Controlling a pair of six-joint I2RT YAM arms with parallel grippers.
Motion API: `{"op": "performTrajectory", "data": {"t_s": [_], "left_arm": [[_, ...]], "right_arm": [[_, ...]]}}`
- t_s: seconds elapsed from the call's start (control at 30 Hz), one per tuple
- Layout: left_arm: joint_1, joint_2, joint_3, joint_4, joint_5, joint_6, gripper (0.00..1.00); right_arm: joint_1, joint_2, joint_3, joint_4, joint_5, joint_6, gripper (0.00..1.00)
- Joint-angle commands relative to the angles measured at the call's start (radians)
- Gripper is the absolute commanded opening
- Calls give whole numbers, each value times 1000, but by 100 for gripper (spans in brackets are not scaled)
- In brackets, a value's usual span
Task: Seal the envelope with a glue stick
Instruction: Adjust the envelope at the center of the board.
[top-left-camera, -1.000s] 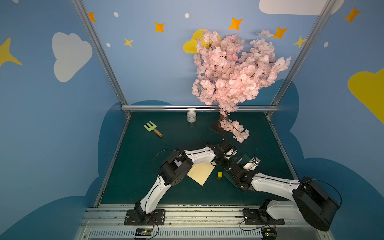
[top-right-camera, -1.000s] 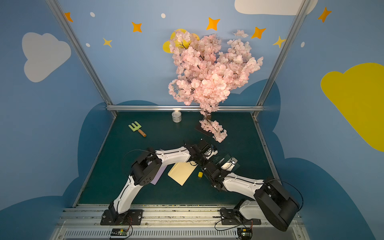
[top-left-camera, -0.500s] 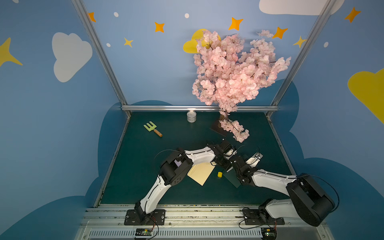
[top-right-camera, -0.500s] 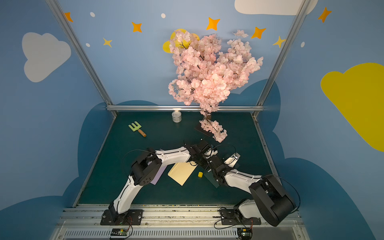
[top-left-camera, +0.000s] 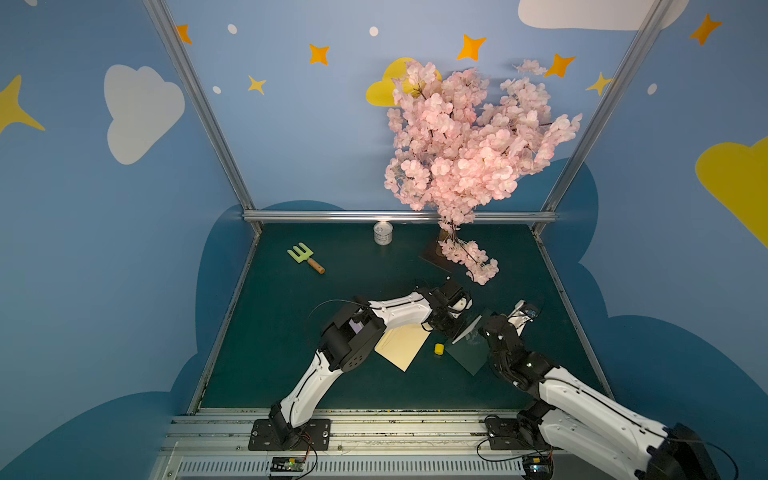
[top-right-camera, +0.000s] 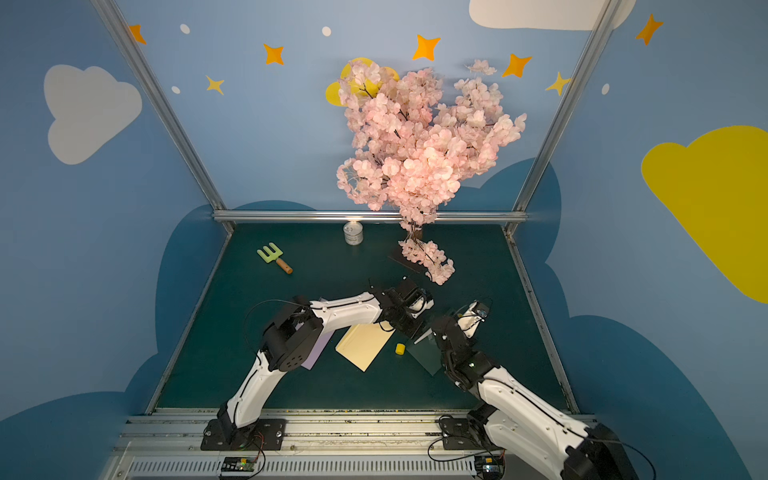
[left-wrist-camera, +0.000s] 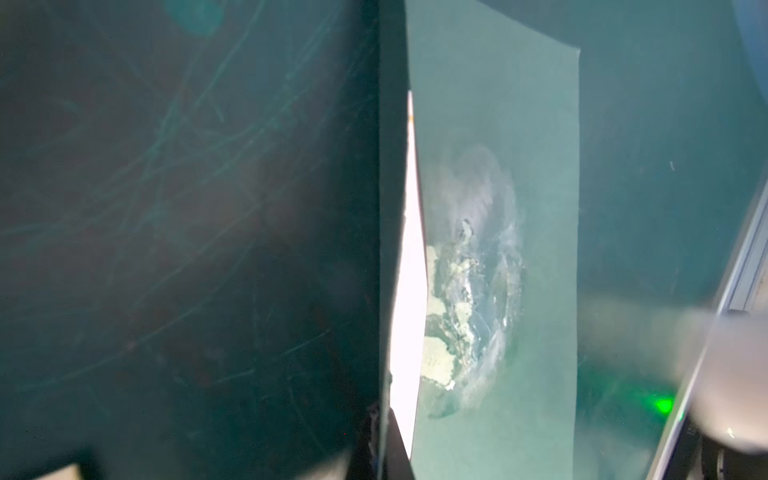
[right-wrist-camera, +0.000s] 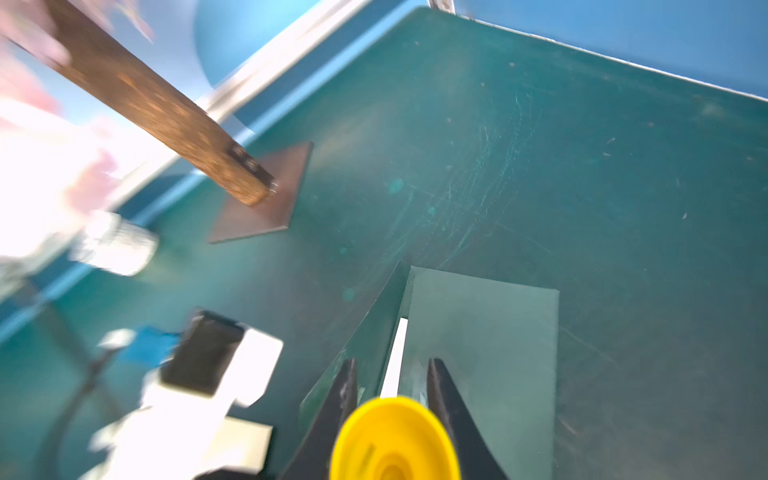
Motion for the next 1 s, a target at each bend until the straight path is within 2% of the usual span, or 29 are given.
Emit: {"op": "performTrajectory", "data": {"t_s": [0.0,0.17,0.37,0.67,0.7,0.73,0.83,0.9,0.97], "left_arm": [[-5,-1,23,-51,-57,-58,3],[-24,11,71,-106,-159,-144,3],[-37,20,84,-126,-239,-287,3],[-59,-1,55,-111,-174,-213,17],[-59,-10,46,-112,-173,-207,20],[-59,-22,35,-112,-176,-205,33],[-58,-57,6,-101,-176,-193,53],[-58,-76,-4,-96,-164,-187,62],[-56,-95,-13,-88,-140,-184,66]], "right_arm": [[-7,-141,-23,-146,-39,-51,0],[-32,-316,-23,-257,-88,-94,0],[-109,-357,1,-288,-201,-122,0],[-201,-335,26,-289,-300,-143,0],[-210,-333,28,-289,-309,-150,0],[-218,-332,30,-288,-318,-155,0],[-238,-326,34,-289,-340,-169,0],[-250,-320,35,-288,-351,-174,0],[-262,-318,38,-288,-366,-179,0]]}}
